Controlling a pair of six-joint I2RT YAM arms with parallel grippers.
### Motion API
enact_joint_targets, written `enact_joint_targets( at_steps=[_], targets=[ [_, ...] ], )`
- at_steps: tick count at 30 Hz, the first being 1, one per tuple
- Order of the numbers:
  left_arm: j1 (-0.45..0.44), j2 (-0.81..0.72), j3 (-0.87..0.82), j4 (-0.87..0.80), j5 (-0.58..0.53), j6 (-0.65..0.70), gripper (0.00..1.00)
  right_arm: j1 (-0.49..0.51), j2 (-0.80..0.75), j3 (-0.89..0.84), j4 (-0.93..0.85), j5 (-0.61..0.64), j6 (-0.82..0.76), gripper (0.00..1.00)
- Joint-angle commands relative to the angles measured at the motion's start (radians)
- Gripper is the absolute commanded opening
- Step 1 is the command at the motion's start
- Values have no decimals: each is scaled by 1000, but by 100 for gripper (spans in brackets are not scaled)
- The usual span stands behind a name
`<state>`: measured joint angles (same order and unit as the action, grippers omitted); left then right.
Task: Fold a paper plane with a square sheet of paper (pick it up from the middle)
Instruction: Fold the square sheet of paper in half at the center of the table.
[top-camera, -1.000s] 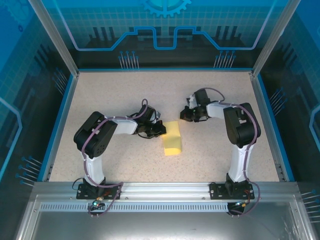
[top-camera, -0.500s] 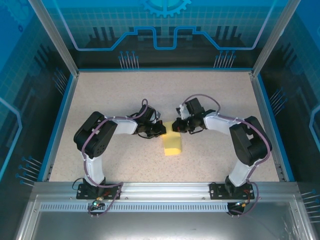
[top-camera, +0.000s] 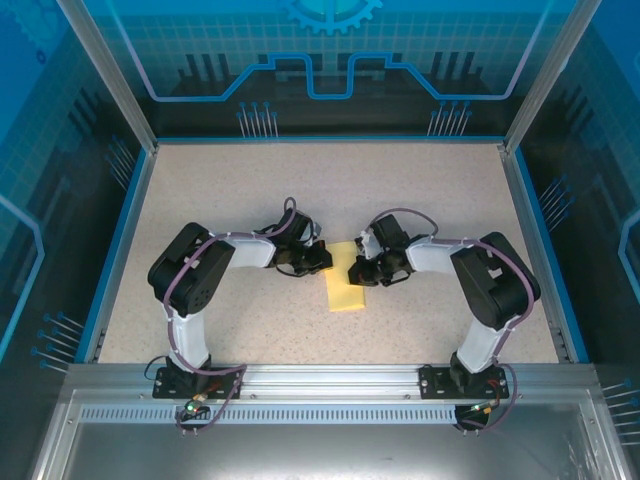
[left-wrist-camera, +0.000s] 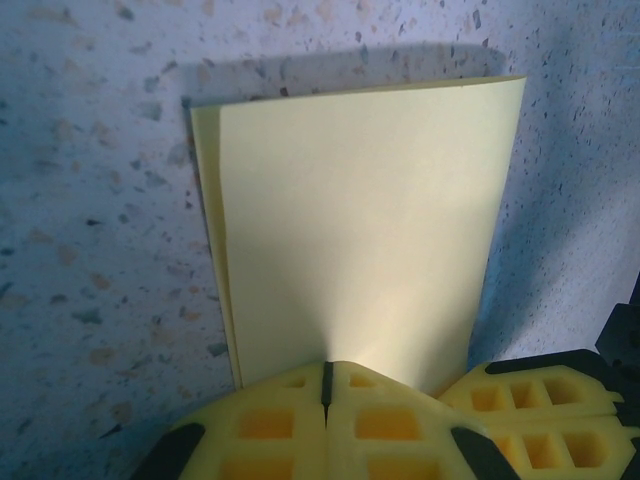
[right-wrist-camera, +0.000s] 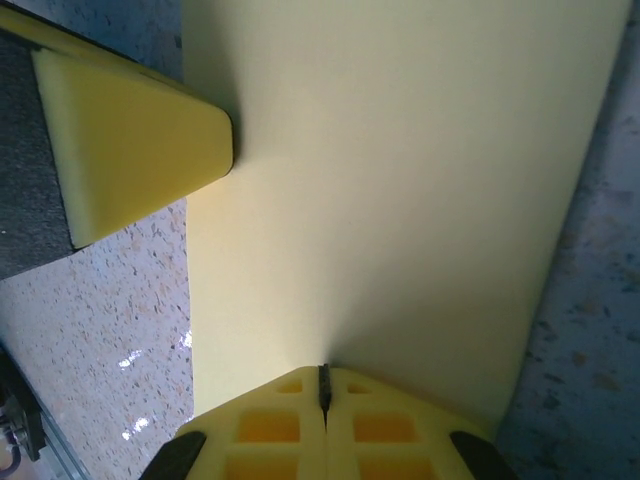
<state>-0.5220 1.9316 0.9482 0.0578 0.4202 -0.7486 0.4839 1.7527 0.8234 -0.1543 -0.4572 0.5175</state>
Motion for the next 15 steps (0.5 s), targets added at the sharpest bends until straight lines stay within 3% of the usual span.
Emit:
enact_joint_targets(
  at_steps=[1, 15],
  targets=[
    [-18, 184, -94, -357, -252, 35, 0, 11, -7, -64, -75, 2, 2, 2],
    [-16, 190, -74, -364, -270, 49, 0, 10, -234, -322, -164, 3, 49, 3]
  ],
)
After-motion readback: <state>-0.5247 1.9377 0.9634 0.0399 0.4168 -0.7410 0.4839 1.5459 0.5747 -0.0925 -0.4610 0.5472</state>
